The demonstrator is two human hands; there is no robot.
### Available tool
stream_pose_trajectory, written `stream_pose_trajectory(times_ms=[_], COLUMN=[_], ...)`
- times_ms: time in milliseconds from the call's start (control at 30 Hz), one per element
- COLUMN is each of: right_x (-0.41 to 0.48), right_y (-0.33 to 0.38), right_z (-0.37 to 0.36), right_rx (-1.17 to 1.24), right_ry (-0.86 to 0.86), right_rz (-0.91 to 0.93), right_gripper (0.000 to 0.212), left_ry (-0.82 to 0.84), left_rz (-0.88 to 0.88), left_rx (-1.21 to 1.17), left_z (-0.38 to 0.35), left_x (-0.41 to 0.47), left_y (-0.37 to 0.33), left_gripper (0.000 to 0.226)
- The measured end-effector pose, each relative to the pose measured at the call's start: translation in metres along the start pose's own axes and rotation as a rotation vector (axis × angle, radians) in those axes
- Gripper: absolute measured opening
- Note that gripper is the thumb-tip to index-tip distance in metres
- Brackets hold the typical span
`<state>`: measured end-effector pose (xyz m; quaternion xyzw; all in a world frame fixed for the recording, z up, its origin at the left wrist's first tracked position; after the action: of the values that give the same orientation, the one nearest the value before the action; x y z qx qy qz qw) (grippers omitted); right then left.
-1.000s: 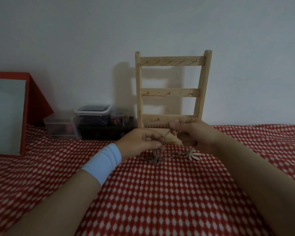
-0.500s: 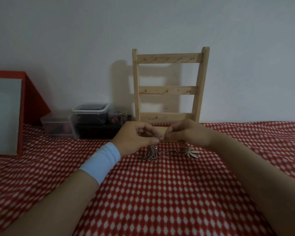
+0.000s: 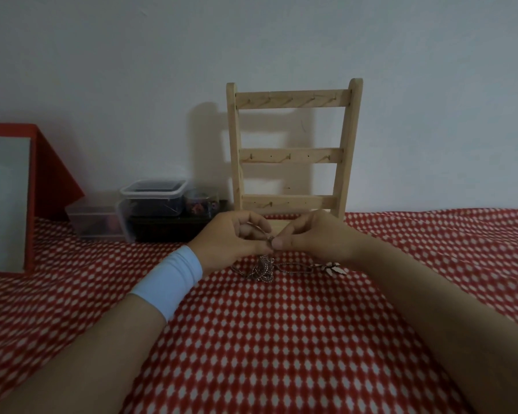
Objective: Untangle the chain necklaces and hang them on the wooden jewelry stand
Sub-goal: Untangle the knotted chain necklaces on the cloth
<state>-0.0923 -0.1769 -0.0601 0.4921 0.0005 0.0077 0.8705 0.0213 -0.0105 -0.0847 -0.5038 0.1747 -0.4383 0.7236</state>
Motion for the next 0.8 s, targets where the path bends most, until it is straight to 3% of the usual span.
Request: stream_pose_trajectory(times_ms=[133, 300, 500, 633, 800], right_x=[0.004, 0.012, 0.017, 0.016, 0.016], right_y=[-0.005, -0.017, -0.018, -0.018, -0.018], right_z=[-0.002, -0.003, -0.007, -0.007, -0.007], right_rx=[0.100, 0.220, -0.018, -0.013, 0.006], right_ry=[-0.048, -0.027, -0.263, -0.203, -0.188], right_rz=[-0.038, -0.065, 0.025, 0.048, 0.054], right_gripper=[0.016, 0.024, 0.009, 0.008, 0.010], left_ry=[0.030, 0.103, 0.028, 0.006, 0.105], left_rz=[0.026, 0.059, 0.123, 0.113, 0.060], left_rx=[0.115, 0.028, -0.001, -0.018, 0.043], left_z=[0.006, 0.005, 0.004, 0.004, 0.005], left_x=[0.001, -0.001, 0.001, 0.002, 0.000], left_y=[0.000, -0.001, 0.006, 0.004, -0.004], left_gripper=[0.027, 0.010, 0.011, 0.015, 0.031])
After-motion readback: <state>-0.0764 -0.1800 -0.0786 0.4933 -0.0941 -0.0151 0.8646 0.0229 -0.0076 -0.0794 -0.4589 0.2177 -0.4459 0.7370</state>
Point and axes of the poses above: each hand's wrist, its own x-axis towards the middle knuckle, its own z-axis out of the back of the hand, y = z × x, the point moved 1 cm from there along x, towards the middle knuckle, and after that the axes turned 5 degrees about y, right-handed, at the moved point
